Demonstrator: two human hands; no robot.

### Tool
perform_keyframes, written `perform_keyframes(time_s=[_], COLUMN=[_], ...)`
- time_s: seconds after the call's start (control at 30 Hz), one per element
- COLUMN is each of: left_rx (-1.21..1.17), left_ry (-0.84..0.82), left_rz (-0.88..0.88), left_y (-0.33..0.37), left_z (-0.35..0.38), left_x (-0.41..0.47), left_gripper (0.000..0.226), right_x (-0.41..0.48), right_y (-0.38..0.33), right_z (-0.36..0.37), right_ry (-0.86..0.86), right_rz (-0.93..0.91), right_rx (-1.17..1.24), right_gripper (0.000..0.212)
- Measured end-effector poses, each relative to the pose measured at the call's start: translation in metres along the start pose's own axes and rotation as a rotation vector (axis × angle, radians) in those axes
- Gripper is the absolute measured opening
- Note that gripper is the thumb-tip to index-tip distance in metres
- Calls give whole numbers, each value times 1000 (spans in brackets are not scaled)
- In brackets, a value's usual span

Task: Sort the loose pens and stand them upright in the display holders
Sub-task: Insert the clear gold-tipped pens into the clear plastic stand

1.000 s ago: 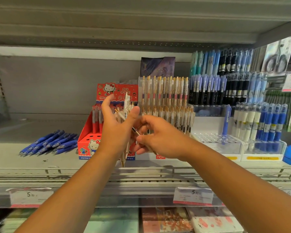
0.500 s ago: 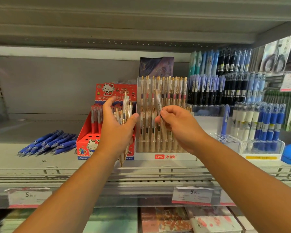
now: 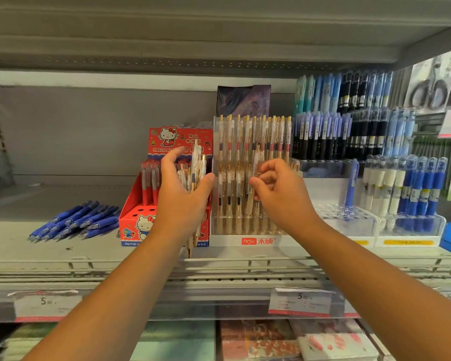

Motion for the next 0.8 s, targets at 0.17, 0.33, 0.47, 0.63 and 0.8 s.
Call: perform_keyframes(time_s=[0.17,0.33,0.47,0.63,0.8], left_rx=[18,21,50,27,-32], left_ry=[24,12,11,-22,-53], left_rz=[73,65,73,61,46], left_y=[1,-2,1,4,3], left_z=[0,0,1,3,3], left_x=[0,1,0,-2,-1], left_gripper=[56,56,53,39,24], right_x=[-3,-2,-3,-5,-11], right_y=[4,4,5,7,3], right_z=[0,5,8,8,3], right_ry=[-22,-78,-115,-135,-14], right_rz=[-41,-89,-117,-113,-67], right_rx=[-101,-215,-212,-221,-299], right_gripper=[68,69,67,68,74])
Point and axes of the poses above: each hand's wrist, its own x-axis towards the middle knuckle, its own z-axis out of the palm, y = z × x, the point moved 4 cm from there along x, towards the middle knuckle, and after that the axes turned 3 degrees about x, right-handed, at the moved point
